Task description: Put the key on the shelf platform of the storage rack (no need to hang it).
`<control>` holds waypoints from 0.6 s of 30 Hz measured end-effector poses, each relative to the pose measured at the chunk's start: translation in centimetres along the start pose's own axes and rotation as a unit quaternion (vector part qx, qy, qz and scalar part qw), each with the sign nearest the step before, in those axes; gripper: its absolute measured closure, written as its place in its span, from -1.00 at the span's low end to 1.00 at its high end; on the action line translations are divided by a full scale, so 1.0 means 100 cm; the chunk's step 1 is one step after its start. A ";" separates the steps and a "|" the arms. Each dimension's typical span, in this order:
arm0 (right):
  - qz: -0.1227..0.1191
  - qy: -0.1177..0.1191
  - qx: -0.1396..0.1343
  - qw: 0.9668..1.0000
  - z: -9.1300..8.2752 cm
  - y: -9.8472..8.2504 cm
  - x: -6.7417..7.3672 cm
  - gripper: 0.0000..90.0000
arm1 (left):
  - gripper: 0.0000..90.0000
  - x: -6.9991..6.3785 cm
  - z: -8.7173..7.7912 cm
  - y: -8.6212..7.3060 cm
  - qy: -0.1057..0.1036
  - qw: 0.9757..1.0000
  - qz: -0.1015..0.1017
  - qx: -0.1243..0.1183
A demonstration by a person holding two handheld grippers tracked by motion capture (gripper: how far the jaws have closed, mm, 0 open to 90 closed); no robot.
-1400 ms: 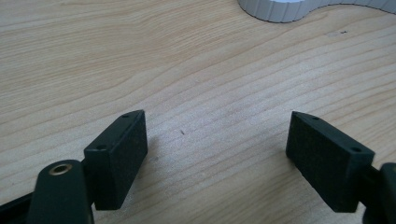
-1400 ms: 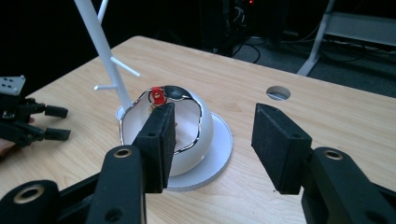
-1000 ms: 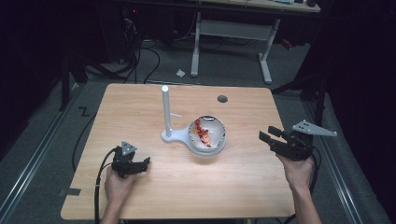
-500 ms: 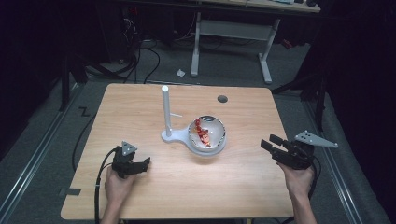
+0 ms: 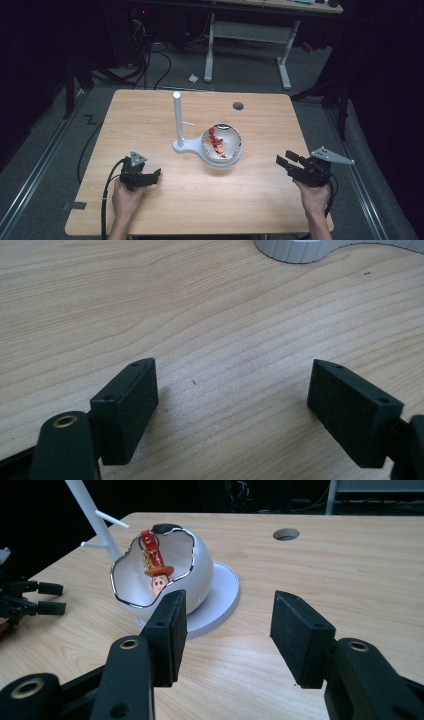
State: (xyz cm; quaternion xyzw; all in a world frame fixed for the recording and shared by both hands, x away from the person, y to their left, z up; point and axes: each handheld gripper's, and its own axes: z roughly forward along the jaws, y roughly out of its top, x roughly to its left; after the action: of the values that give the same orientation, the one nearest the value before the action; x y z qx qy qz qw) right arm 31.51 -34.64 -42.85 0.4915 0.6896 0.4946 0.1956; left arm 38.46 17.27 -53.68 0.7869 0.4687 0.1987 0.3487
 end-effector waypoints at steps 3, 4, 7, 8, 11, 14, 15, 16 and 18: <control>0.002 -0.002 0.005 1.000 0.003 -0.006 0.000 0.08 | -0.54 0.000 0.000 0.000 0.000 1.000 0.000 0.000; 0.005 -0.002 0.006 1.000 0.004 -0.007 0.000 0.08 | -0.54 0.000 0.000 0.000 0.000 1.000 0.000 0.000; 0.009 -0.002 0.010 1.000 0.008 -0.013 -0.002 0.08 | -0.54 0.000 0.000 0.000 0.000 1.000 0.000 0.000; 0.009 -0.002 0.010 1.000 0.008 -0.013 -0.002 0.08 | -0.54 0.000 0.000 0.000 0.000 1.000 0.000 0.000; 0.013 -0.002 0.015 1.000 0.012 -0.019 -0.002 0.07 | -0.54 0.000 0.000 0.000 0.000 1.000 0.000 0.000; 0.017 0.000 0.016 1.000 0.014 -0.023 -0.002 0.07 | -0.54 0.000 0.000 0.000 0.000 1.000 0.000 0.000; 0.017 0.000 0.016 1.000 0.014 -0.023 -0.002 0.07 | -0.54 0.000 0.000 0.000 0.000 1.000 0.000 0.000; 0.019 -0.001 0.018 1.000 0.016 -0.026 -0.002 0.07 | -0.54 0.000 0.000 0.000 0.000 1.000 0.000 0.000; 0.021 -0.001 0.019 1.000 0.017 -0.028 -0.003 0.07 | -0.54 0.000 0.000 0.000 0.000 1.000 0.000 0.000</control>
State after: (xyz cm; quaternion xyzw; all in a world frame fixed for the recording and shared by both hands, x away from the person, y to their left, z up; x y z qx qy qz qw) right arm 31.54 -34.10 -46.10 0.5099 0.6882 0.4851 0.1762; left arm 38.46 17.27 -53.68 0.7868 0.4687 0.1986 0.3488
